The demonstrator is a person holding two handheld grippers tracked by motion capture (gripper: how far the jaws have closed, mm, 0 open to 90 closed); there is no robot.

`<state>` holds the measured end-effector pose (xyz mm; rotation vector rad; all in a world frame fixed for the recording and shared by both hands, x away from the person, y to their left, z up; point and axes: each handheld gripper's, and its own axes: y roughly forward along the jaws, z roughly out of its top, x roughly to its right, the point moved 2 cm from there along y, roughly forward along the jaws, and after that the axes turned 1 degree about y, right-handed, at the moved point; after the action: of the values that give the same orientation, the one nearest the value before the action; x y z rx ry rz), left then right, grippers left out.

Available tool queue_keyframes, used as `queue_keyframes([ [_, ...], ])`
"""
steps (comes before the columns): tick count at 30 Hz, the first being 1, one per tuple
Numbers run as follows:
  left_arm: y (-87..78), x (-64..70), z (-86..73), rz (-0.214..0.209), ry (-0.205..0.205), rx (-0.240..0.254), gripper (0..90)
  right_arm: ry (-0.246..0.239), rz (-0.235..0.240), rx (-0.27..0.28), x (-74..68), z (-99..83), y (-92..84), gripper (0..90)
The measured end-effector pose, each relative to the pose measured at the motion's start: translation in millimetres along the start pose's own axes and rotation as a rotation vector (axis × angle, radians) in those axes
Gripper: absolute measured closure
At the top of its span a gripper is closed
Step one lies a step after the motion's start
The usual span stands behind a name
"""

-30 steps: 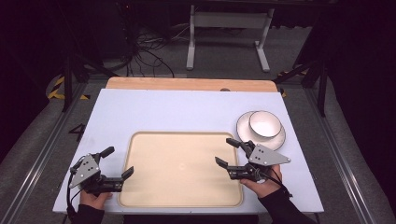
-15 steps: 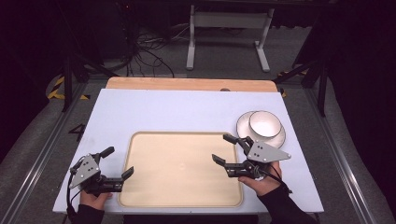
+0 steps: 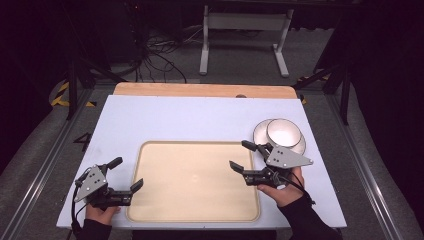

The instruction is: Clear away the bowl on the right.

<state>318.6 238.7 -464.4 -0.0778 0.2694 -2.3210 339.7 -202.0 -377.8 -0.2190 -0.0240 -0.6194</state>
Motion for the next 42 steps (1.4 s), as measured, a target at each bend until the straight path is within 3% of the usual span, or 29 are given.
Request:
queue_keyframes([
  [10,0.0,0.0,0.0,0.001,0.0,0.0,0.3,0.024,-0.087,-0.013,25.5,-2.6,-22.5,28.1],
  [15,0.1,0.1,0.0,0.001,0.001,-0.001,0.3,0.012,-0.119,-0.026,35.1,-3.7,-31.4,28.1],
  [21,0.0,0.0,0.0,0.0,0.0,-0.001,0.4,0.03,-0.152,-0.029,47.2,-5.4,-44.6,28.1],
  [27,0.1,0.0,0.0,0.0,0.0,-0.001,0.3,0.023,-0.168,-0.031,53.8,-6.5,-53.2,27.6],
  [42,0.1,0.1,0.0,0.001,0.0,-0.001,0.3,0.046,-0.259,-0.022,73.1,-11.3,-73.4,27.1],
])
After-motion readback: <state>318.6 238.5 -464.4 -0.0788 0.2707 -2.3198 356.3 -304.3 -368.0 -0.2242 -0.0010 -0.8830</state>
